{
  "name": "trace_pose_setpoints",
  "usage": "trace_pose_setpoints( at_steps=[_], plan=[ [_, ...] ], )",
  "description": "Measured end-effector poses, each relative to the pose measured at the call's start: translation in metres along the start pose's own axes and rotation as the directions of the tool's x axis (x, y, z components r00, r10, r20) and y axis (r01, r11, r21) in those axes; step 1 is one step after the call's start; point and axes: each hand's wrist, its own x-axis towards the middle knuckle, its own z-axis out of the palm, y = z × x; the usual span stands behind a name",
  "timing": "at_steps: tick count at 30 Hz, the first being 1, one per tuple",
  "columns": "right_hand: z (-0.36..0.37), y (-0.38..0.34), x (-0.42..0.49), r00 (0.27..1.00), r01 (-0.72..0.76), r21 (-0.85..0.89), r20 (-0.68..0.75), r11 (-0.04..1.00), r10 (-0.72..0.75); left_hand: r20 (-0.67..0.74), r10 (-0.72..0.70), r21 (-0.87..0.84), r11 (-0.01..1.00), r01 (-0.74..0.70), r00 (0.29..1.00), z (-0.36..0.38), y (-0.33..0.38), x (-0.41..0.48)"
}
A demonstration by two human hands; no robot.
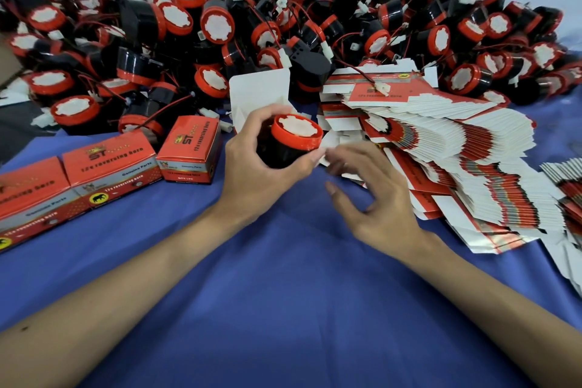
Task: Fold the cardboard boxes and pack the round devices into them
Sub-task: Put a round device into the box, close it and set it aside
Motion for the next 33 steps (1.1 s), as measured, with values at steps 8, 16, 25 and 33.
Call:
trace_pose_setpoints(
  at_steps=[8, 16, 25, 33],
  plan=[
    [-0.003, 0.003, -0.001, 0.97, -0.123, 0.096, 0.222, 0.988, 0.099, 0.054, 0.014, -0.137, 0.99, -0.007, 0.998, -0.006, 0.002, -0.003],
    [-0.003, 0.002, 0.001, 0.969, 0.159, -0.04, 0.196, 0.986, -0.148, 0.027, -0.111, -0.252, 0.961, 0.115, 0.993, -0.006, -0.001, 0.001],
    [0.001, -0.003, 0.003, 0.984, 0.175, -0.113, 0.057, 0.978, -0.169, 0.112, -0.126, -0.229, 0.962, 0.149, 0.986, -0.006, 0.001, 0.001],
    [0.001, -0.004, 0.006, 0.992, 0.071, 0.005, -0.101, 0.997, -0.07, 0.26, -0.011, -0.133, 0.99, 0.047, 0.966, -0.005, 0.002, -0.001]
  ],
)
